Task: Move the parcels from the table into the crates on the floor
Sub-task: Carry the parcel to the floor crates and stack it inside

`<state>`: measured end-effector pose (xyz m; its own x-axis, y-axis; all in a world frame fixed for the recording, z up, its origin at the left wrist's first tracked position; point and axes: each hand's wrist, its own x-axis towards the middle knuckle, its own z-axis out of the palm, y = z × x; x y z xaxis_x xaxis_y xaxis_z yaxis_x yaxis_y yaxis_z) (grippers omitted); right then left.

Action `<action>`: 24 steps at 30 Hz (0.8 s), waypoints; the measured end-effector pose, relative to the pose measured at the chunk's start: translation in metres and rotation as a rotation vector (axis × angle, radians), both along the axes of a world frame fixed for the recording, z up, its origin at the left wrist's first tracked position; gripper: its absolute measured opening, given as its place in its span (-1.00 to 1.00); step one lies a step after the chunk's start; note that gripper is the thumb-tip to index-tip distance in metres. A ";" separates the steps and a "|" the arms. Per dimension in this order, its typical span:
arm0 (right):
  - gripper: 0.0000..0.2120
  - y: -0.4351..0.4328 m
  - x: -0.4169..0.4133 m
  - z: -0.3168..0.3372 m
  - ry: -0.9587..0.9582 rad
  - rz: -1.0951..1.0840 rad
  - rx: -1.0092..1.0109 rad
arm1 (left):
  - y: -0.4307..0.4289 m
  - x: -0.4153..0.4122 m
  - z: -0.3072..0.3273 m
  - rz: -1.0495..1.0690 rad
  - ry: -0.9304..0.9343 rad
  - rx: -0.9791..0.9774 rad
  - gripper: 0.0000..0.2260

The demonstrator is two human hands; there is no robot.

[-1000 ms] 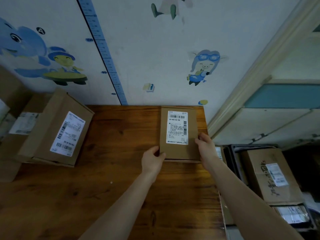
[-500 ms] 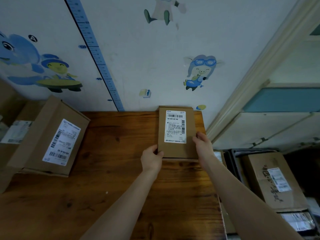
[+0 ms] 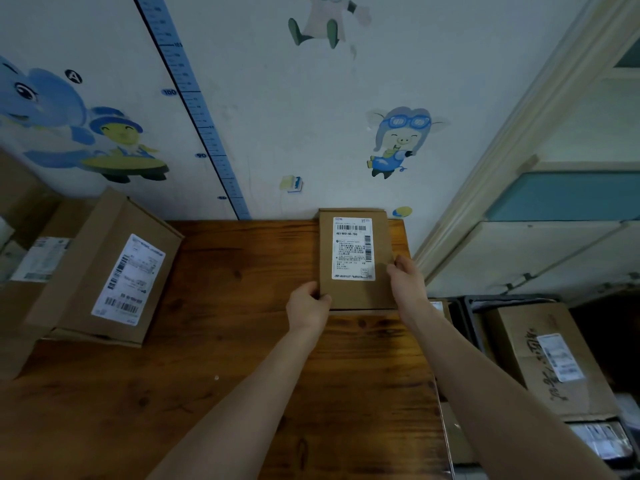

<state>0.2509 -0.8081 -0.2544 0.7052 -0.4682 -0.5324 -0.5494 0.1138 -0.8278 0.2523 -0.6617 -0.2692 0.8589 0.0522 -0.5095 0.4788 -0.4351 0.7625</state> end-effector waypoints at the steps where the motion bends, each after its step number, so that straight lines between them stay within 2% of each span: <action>1: -0.79 0.001 -0.002 0.002 -0.011 -0.008 -0.014 | 0.001 -0.001 0.002 0.004 -0.006 -0.008 -0.64; 5: -0.61 0.007 -0.009 0.019 -0.023 -0.078 -0.045 | 0.012 -0.006 0.017 0.017 -0.028 -0.013 -0.59; 8: -0.65 0.018 -0.017 0.029 -0.021 -0.104 -0.004 | 0.029 -0.009 0.030 0.000 -0.058 -0.016 -0.57; 11: -0.55 0.039 -0.027 0.045 -0.010 -0.097 0.051 | 0.059 -0.018 0.045 -0.014 -0.082 -0.020 -0.57; 17: -0.56 0.085 -0.034 0.068 -0.020 -0.053 0.078 | 0.128 -0.029 0.075 0.034 -0.200 0.022 -0.58; 20: -0.60 0.120 -0.035 0.079 -0.044 -0.019 0.069 | 0.172 -0.037 0.086 0.073 -0.318 0.085 -0.59; 24: -0.55 0.178 -0.038 0.091 -0.056 0.013 0.071 | 0.229 -0.046 0.100 0.116 -0.582 0.208 -0.66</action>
<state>0.2130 -0.6299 -0.1634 0.7404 -0.4218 -0.5233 -0.5041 0.1665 -0.8474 0.2061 -0.4331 -0.1695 0.9753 0.2094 0.0705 0.0639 -0.5728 0.8172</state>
